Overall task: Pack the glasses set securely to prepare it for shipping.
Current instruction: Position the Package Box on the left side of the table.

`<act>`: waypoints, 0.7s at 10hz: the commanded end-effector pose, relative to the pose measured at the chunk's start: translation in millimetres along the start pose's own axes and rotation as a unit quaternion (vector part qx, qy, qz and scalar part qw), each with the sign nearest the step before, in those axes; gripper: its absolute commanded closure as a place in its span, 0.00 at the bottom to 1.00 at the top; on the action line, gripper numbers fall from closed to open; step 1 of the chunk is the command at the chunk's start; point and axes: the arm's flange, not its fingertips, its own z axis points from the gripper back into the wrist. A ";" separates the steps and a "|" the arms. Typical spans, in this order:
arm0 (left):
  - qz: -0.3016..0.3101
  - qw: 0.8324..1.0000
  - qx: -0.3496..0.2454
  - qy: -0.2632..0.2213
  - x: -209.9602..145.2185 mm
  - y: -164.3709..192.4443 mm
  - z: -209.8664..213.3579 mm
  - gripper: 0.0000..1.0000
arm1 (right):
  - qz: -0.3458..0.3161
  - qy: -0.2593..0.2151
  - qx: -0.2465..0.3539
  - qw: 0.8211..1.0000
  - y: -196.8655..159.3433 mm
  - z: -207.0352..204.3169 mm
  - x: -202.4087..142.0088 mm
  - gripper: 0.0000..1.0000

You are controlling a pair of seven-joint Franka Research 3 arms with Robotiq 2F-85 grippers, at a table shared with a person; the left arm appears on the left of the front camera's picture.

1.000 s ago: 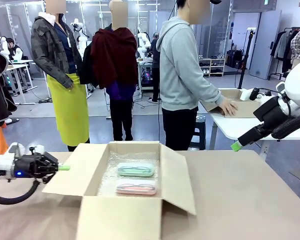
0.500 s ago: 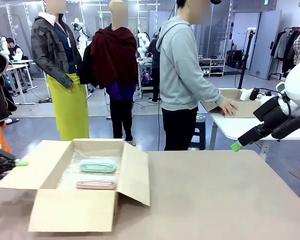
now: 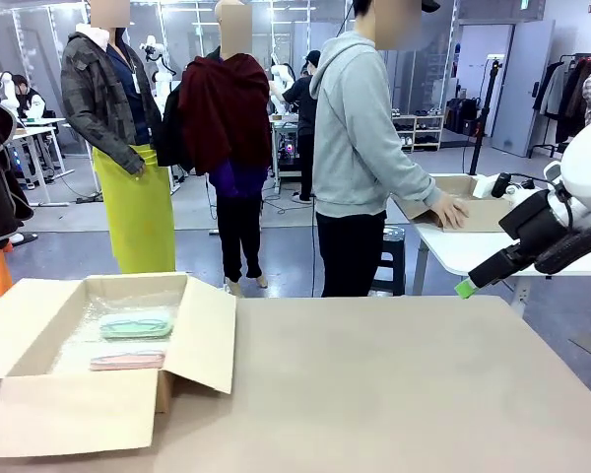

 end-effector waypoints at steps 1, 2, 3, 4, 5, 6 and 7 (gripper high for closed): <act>0.009 1.000 -0.001 0.028 8.3 -7.2 22.0 0.98 | -0.001 0.002 -0.002 1.000 1.3 0.8 1.3 0.00; 0.002 1.000 -0.001 0.011 10.7 -8.5 24.1 0.98 | -0.001 0.002 -0.002 1.000 1.3 0.8 1.3 0.00; 0.005 1.000 -0.015 0.012 11.6 -9.2 20.3 0.98 | -0.001 0.002 -0.002 1.000 1.3 0.8 1.3 0.00; -0.001 1.000 0.009 0.004 6.1 -5.2 20.5 0.98 | -0.001 0.002 -0.002 1.000 1.3 0.8 1.3 0.00; -0.001 1.000 0.009 0.004 6.1 -5.2 20.5 0.98 | -0.001 0.002 -0.002 1.000 1.3 0.8 1.3 0.00; -0.001 1.000 0.009 0.004 6.1 -5.2 20.5 0.98 | -0.001 0.002 -0.002 1.000 1.3 0.8 1.3 0.00; -0.001 1.000 0.009 0.004 6.1 -5.2 20.5 0.98 | -0.001 0.002 -0.002 1.000 1.3 0.8 1.3 0.00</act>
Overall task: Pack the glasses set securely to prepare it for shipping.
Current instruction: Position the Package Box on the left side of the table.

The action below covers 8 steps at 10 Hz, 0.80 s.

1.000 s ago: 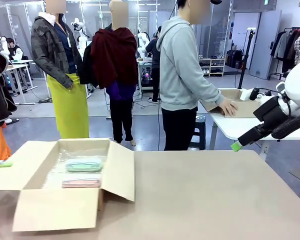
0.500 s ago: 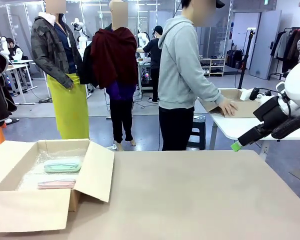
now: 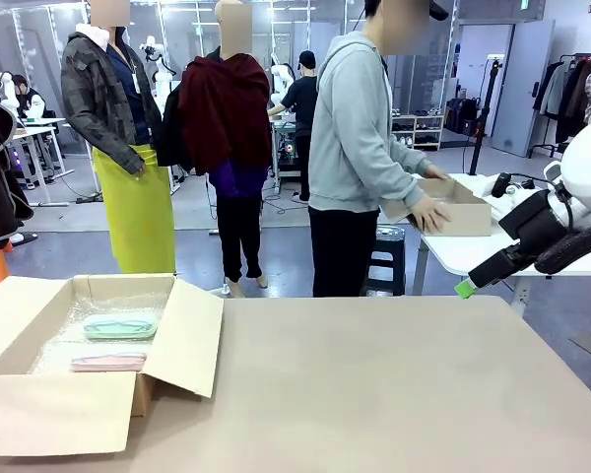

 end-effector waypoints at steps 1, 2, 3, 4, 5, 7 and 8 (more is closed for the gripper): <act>0.000 1.000 0.000 -0.002 -2.3 0.3 0.0 0.98 | -0.001 0.002 -0.002 1.000 1.3 0.8 1.3 0.00; 0.000 1.000 0.000 -0.002 -2.3 0.3 0.0 0.98 | -0.001 0.002 -0.002 1.000 1.3 0.8 1.3 0.00; 0.000 1.000 0.000 -0.002 -2.3 0.3 0.0 0.98 | -0.001 0.002 -0.002 1.000 1.3 0.8 1.3 0.00; 0.000 1.000 0.000 0.000 0.0 0.0 0.0 0.98 | -0.001 0.002 -0.002 1.000 1.3 0.8 1.3 0.00; -0.008 1.000 0.001 0.000 -3.2 -4.8 -0.8 0.78 | -0.001 0.002 -0.002 1.000 1.3 0.8 1.3 0.00; -0.027 1.000 0.013 -0.007 -5.8 -19.8 4.5 0.48 | -0.001 0.002 -0.002 1.000 1.3 0.8 1.3 0.00; -0.033 0.999 0.024 -0.022 -4.0 -31.6 9.7 0.37 | -0.001 0.002 -0.002 1.000 1.3 0.8 1.3 0.00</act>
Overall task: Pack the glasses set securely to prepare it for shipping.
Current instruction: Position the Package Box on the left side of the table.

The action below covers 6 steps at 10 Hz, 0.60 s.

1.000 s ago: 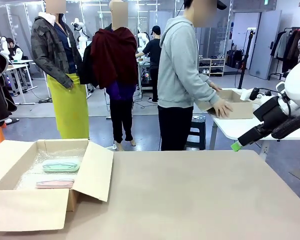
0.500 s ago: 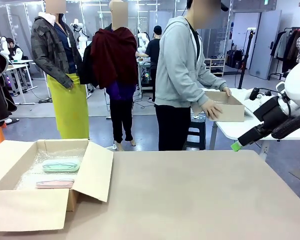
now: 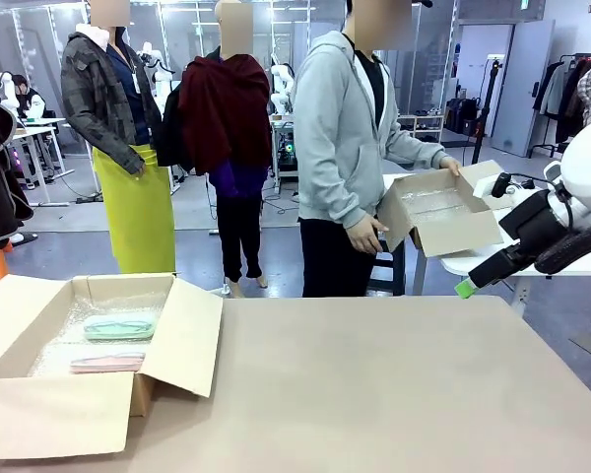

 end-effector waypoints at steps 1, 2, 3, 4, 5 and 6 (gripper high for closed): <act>-0.022 0.995 0.079 -0.048 2.2 -29.6 15.2 0.19 | -0.001 0.002 -0.002 1.000 1.3 0.9 1.3 0.00; -0.065 0.990 0.107 -0.059 11.9 -58.4 27.7 0.08 | -0.001 0.002 -0.002 1.000 1.3 0.9 1.3 0.00; -0.133 0.977 0.159 -0.054 23.7 -99.6 37.3 0.00 | -0.001 0.002 -0.002 1.000 1.3 0.9 1.3 0.00; -0.185 0.964 0.185 -0.048 29.9 -140.6 36.6 0.00 | -0.001 0.002 -0.002 1.000 1.3 0.9 1.3 0.00; -0.231 0.954 0.187 -0.036 27.4 -180.7 24.8 0.00 | -0.001 0.002 -0.002 1.000 1.3 0.9 1.3 0.00; -0.271 0.940 0.204 -0.022 18.0 -214.5 5.9 0.00 | -0.001 0.002 -0.002 1.000 1.3 0.9 1.3 0.00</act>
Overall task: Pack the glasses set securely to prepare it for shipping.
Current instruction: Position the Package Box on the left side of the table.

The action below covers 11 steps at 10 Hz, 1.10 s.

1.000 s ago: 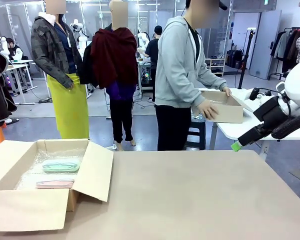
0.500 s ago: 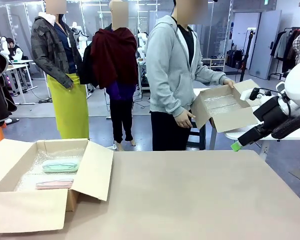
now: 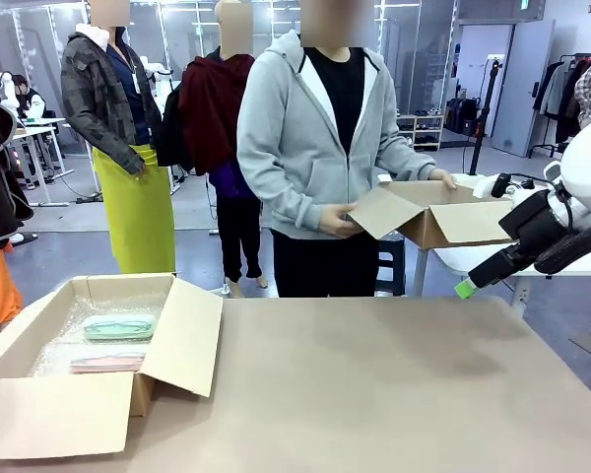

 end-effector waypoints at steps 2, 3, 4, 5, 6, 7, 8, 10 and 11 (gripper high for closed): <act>-0.122 0.992 0.026 0.032 -18.1 -95.8 -45.5 0.00 | -0.001 0.002 -0.002 1.000 1.2 1.0 1.3 0.00; -0.169 0.983 0.030 0.059 -24.7 -127.0 -62.7 0.00 | -0.001 0.002 -0.002 1.000 1.2 1.0 1.3 0.00; -0.206 0.974 0.026 0.092 -26.5 -151.3 -79.8 0.00 | -0.001 0.002 -0.002 1.000 1.2 1.0 1.3 0.00; -0.249 0.961 0.031 0.118 -29.6 -182.7 -103.8 0.00 | -0.001 0.002 -0.002 1.000 1.2 1.0 1.3 0.00; -0.299 0.944 0.040 0.136 -36.1 -209.8 -122.4 0.00 | -0.001 0.002 -0.002 1.000 1.2 1.0 1.3 0.00; -0.333 0.929 0.047 0.156 -47.1 -233.2 -137.1 0.00 | -0.001 0.002 -0.002 1.000 1.2 1.0 1.3 0.00; -0.373 0.910 0.065 0.171 -58.2 -253.2 -148.4 0.00 | -0.001 0.002 -0.002 1.000 1.2 1.0 1.3 0.00; -0.432 0.876 0.085 0.196 -71.2 -277.9 -169.4 0.00 | -0.001 0.002 -0.002 1.000 1.2 1.0 1.3 0.00; -0.450 0.866 0.098 0.196 -77.7 -282.1 -178.6 0.00 | -0.001 0.002 -0.002 1.000 1.2 1.0 1.3 0.00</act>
